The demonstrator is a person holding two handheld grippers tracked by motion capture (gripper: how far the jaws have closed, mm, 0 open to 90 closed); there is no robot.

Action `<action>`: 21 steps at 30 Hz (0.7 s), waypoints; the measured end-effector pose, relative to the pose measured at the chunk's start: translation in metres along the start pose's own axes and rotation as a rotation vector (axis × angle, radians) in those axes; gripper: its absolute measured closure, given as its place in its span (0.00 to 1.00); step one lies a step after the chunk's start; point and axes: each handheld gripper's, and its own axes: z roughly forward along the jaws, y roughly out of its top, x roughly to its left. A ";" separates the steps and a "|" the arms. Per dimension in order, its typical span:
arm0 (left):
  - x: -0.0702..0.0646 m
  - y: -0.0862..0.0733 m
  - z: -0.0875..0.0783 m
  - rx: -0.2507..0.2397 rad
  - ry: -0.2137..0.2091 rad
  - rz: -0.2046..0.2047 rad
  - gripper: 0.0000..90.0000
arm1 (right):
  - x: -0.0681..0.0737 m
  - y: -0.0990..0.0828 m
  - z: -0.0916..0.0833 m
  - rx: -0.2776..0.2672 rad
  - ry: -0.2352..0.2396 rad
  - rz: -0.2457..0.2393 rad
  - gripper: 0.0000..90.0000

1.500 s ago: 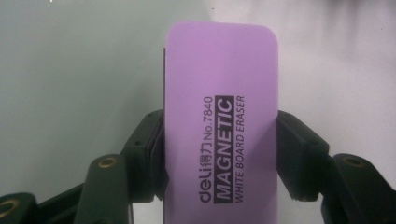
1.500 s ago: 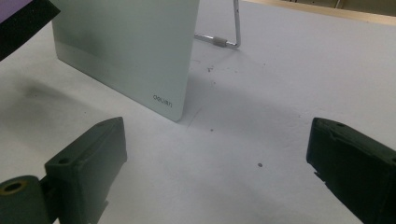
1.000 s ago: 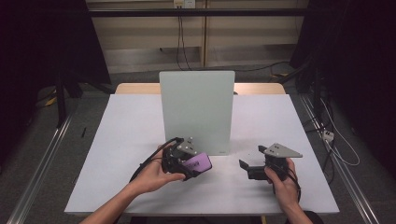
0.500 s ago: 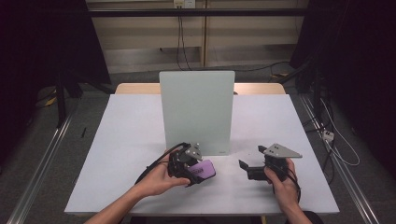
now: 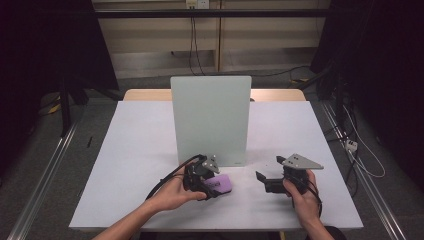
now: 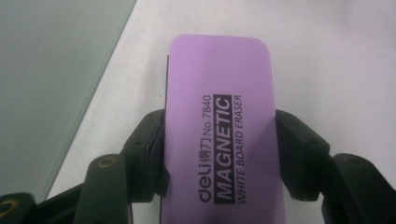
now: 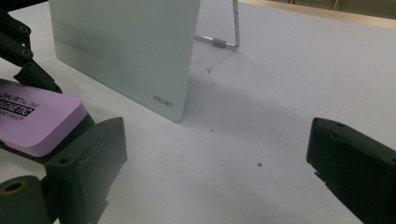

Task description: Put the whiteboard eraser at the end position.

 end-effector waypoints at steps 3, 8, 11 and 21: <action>0.001 -0.002 0.001 -0.012 -0.008 -0.015 0.45 | 0.000 0.000 0.000 0.001 0.000 0.000 0.05; 0.000 -0.002 0.003 -0.008 0.006 -0.003 0.44 | 0.000 0.000 0.000 0.001 -0.002 -0.001 0.05; -0.002 -0.003 0.005 -0.004 0.022 0.026 0.43 | 0.000 0.000 0.000 0.002 -0.001 0.004 0.05; -0.001 -0.004 -0.002 -0.079 0.052 0.006 0.24 | 0.000 0.000 0.001 0.002 0.001 -0.002 0.05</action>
